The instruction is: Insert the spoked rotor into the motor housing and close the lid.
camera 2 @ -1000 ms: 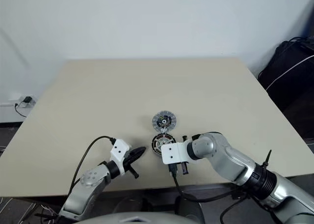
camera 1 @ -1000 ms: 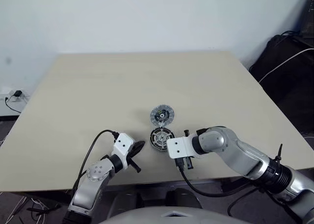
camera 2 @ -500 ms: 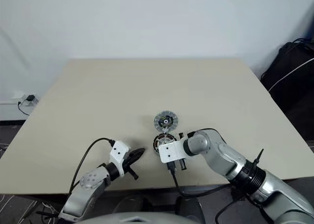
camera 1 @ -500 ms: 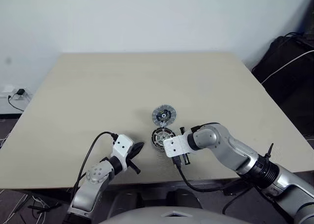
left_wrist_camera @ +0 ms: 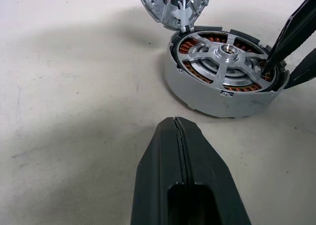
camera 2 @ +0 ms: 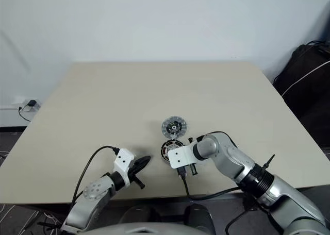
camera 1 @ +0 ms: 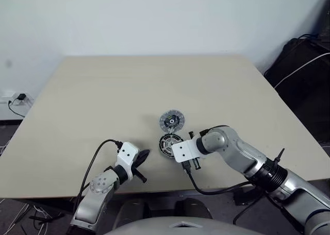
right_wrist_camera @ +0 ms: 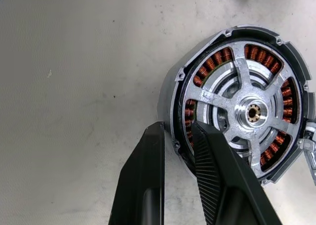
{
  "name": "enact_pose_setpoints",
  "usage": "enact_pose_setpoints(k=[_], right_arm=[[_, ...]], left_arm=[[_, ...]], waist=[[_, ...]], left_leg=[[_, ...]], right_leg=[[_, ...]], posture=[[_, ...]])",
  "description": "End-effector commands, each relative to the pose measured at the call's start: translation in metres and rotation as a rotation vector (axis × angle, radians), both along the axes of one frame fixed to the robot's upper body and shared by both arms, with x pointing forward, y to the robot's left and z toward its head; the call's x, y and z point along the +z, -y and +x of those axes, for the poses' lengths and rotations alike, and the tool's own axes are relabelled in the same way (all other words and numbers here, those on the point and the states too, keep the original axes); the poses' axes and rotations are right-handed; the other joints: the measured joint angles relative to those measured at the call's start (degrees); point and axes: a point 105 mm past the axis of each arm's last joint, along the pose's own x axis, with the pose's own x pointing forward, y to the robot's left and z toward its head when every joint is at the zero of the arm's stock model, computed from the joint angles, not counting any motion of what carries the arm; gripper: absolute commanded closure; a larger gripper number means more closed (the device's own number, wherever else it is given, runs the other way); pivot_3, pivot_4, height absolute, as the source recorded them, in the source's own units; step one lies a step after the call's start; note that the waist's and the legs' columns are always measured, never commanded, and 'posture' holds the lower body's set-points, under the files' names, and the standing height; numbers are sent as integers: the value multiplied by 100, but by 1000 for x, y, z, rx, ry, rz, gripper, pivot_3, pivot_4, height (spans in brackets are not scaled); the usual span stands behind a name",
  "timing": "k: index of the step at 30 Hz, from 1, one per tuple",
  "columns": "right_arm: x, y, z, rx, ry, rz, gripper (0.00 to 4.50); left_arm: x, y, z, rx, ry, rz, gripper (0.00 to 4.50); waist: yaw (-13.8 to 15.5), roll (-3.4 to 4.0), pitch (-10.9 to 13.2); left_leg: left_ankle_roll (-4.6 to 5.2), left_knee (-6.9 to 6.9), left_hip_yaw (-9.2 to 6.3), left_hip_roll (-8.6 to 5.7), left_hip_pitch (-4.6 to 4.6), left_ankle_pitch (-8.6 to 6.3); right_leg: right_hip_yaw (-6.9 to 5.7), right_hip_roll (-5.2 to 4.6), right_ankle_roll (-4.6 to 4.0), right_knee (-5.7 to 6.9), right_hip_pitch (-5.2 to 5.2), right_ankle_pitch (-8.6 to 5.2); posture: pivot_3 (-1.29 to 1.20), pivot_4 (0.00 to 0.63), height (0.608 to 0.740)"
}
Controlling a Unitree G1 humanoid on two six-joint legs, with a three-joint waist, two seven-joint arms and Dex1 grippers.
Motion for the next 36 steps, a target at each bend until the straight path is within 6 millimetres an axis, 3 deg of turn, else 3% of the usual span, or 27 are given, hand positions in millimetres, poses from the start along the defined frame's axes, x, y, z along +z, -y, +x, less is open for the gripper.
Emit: enact_pose_setpoints(k=[1,8,15,22,28,36], right_arm=[[1,3,8,-39,23,-1,4336],[9,-12,1,-125,-39,136,4401],[17,-32,-17,-472,-218,317,4401],[20,-39,-12,-813,-300,388,4401],[20,-33,-11,-913,-250,365,4401],[40,-34,-16,-936,-266,410,4401]], left_arm=[[13,4,3,2,51,-33,4500],[12,3,3,1,49,-33,4500],[12,4,4,-6,46,-34,4500],[11,4,5,-13,41,-35,4500],[11,4,5,-20,39,-32,4500],[9,7,4,-32,29,-37,4500]], waist=[[-9,-10,-6],[-6,-11,-8],[3,-5,-5],[4,1,-3],[6,11,3],[-2,18,7]], left_leg=[[-1,1,0,2,2,1],[-12,4,0,6,2,7],[-9,-4,-1,10,-7,4],[-9,-3,-1,8,-9,4],[-10,-8,0,1,-10,3],[-10,-10,0,0,-11,4]], right_leg=[[0,0,0,2,0,0],[0,1,-5,6,-1,9],[-4,1,-35,11,-16,5],[-5,-1,-26,10,-15,4],[-4,-3,-24,5,-16,4],[-5,-3,-21,4,-17,5]], posture=[[0,0,740],[0,0,740],[0,0,740],[0,0,740],[0,0,740],[0,0,740]])
